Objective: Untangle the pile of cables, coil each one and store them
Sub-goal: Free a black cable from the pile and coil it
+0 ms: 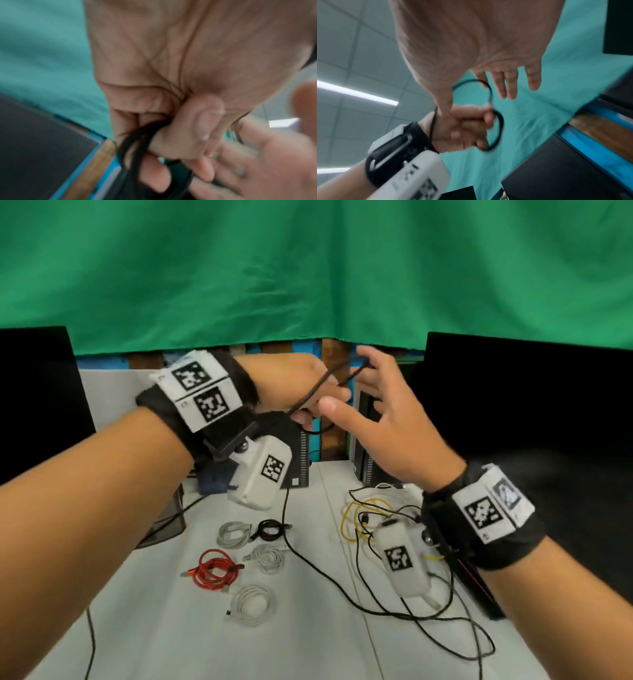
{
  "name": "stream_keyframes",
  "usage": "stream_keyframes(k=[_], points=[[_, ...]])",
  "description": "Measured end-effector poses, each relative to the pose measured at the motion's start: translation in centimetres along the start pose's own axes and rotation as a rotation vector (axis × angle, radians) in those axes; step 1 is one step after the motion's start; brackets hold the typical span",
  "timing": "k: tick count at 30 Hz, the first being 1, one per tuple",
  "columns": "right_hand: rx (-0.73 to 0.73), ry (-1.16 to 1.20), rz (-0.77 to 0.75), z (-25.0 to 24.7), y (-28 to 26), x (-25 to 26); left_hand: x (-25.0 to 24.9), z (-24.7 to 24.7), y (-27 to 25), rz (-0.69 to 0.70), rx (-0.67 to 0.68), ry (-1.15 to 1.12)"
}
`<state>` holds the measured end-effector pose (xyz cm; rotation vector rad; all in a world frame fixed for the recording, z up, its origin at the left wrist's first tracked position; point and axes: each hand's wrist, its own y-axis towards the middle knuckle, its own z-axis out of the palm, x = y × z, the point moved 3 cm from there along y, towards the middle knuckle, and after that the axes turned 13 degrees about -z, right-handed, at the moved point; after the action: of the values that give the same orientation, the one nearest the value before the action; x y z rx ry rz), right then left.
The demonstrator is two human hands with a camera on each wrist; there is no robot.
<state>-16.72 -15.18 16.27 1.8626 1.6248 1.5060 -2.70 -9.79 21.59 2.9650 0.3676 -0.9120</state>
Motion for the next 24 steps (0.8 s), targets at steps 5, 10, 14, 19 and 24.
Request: stream_keyframes(k=[5, 10, 14, 19, 24], points=[[0.02, 0.584, 0.344, 3.4, -3.9, -1.7, 0.4, 3.0, -0.9, 0.078, -0.184, -0.69], [0.138, 1.004, 0.465, 5.4, -6.8, 0.6, 2.5, 4.7, -0.1, -0.077, -0.554, 0.046], [-0.03, 0.945, 0.475, 2.4, -6.0, 0.1, 4.2, 5.1, 0.1, -0.136, -0.491, 0.081], [-0.305, 0.634, 0.406, -1.9, -5.6, -3.2, 5.6, 5.6, -0.3, -0.014, -0.197, -0.245], [-0.309, 0.555, 0.52, -4.5, -7.5, -6.7, 6.3, 7.5, -1.5, 0.029, -0.009, -0.588]])
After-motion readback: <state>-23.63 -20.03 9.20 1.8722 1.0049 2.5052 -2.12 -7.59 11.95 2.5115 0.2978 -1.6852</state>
